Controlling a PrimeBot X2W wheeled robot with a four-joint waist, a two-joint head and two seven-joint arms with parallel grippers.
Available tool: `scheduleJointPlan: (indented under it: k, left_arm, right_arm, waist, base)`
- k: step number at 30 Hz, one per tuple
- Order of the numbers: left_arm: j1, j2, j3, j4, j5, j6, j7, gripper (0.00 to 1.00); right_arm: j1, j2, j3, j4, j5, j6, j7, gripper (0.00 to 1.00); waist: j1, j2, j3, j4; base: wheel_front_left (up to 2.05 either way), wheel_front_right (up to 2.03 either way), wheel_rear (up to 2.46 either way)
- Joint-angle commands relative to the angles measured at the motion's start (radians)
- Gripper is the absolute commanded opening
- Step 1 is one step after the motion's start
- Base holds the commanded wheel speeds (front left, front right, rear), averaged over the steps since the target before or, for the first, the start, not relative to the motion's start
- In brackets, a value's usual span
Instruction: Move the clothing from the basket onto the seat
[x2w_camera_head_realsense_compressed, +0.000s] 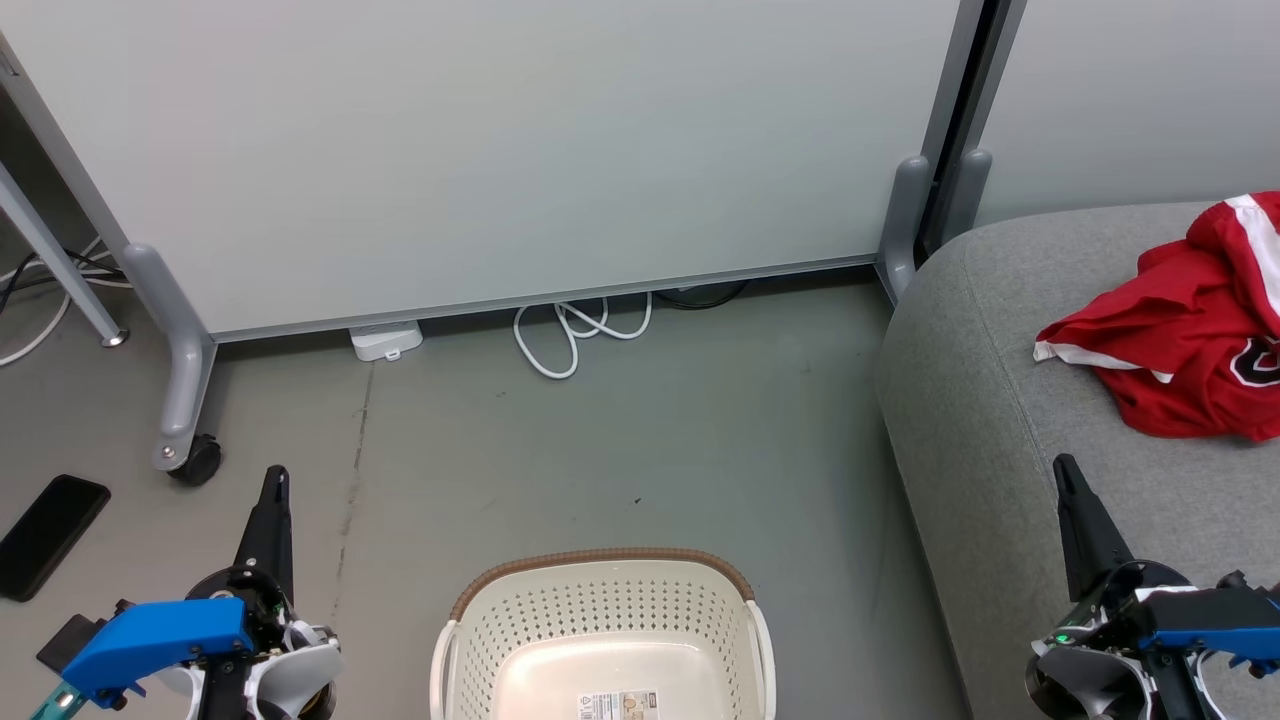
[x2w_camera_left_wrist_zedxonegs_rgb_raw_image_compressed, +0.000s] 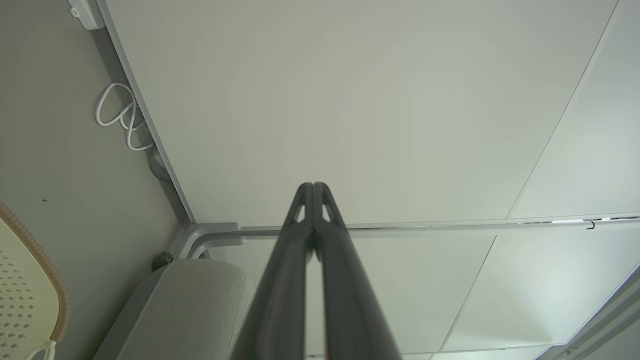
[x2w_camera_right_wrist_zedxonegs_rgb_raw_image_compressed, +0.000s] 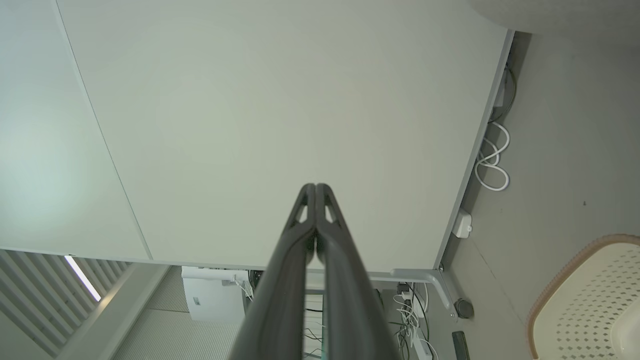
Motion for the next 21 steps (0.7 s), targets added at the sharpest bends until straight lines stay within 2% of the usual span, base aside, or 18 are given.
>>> scheduleJointPlan:
  k: [1,21]
  left_arm:
    - [-0.010,-0.001,0.003,-0.003,-0.002,-0.009,0.004,0.00]
    - [-0.010,-0.001,0.003,-0.004,-0.002,-0.009,0.004,0.00]
  right_arm:
    - [-0.011,-0.004,-0.001,-0.002,0.002,0.001,0.003,0.00]
    - [-0.011,-0.004,-0.001,-0.002,0.002,0.001,0.003,0.00]
  waist:
    - [0.0000,0.0000,0.000,0.000]
    - [0.0000,0.0000,0.000,0.000]
  base:
    - [0.00,0.00,0.00]
    - [0.00,0.00,0.00]
